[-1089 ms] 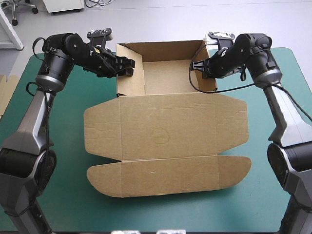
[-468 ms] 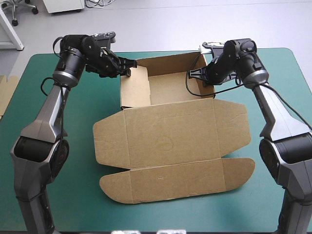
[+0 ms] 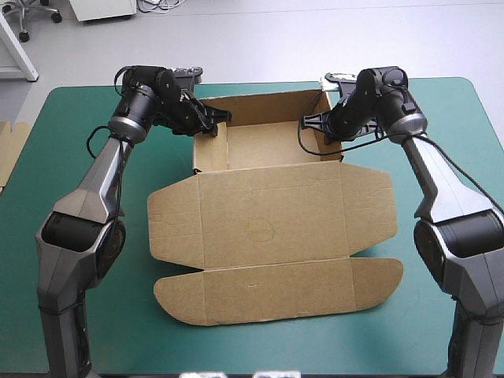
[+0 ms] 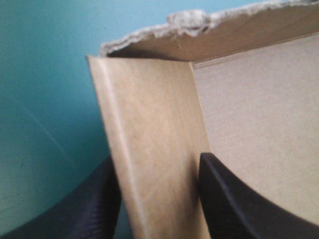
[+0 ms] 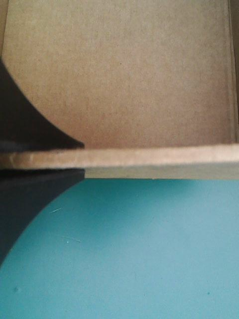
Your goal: Fold the box
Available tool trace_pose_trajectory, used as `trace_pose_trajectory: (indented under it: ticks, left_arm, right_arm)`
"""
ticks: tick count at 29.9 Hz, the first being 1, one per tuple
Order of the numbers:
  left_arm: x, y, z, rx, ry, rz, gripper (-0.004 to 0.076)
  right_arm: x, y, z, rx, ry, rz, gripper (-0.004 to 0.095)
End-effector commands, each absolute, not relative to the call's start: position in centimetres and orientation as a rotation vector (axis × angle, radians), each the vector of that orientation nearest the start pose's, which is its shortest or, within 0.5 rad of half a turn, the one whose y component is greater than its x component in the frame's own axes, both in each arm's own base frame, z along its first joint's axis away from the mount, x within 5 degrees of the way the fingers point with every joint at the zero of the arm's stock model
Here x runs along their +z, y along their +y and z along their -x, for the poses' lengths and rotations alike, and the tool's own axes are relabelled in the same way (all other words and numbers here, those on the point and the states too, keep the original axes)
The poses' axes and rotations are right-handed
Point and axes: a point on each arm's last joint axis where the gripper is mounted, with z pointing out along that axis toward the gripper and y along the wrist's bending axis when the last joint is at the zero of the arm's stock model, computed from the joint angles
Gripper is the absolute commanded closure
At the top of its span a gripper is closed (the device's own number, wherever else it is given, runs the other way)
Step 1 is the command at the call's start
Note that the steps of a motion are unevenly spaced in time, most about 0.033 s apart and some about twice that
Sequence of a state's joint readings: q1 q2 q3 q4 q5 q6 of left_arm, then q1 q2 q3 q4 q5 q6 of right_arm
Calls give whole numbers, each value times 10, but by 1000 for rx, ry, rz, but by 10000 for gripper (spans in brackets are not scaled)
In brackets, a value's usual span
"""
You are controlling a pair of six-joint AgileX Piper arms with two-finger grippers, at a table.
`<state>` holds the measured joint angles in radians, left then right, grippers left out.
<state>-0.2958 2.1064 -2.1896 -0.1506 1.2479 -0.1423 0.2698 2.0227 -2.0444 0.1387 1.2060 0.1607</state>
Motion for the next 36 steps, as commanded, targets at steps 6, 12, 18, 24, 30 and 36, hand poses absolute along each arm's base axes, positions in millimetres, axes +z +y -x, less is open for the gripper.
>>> trace_pose_trajectory:
  ticks: [6,12,18,24,30,36]
  left_arm:
    - [344,-146,-432,-304,2670,-206,451]
    - [331,-149,-437,-268,2690,-266,587]
    - [316,-155,-442,-237,2717,-294,705]
    - [306,-152,-447,-170,2729,-308,734]
    - [301,-150,-452,-111,2719,-305,734]
    - [296,-151,-459,-27,2668,-300,734]
  right_arm:
    - [343,133,-428,370,2624,89,911]
    - [335,134,-435,363,2618,76,911]
    - [333,130,-439,300,2600,81,911]
    - [328,130,-440,298,2619,108,911]
    - [307,131,-446,261,2686,161,911]
    - [302,132,-451,258,2657,172,911]
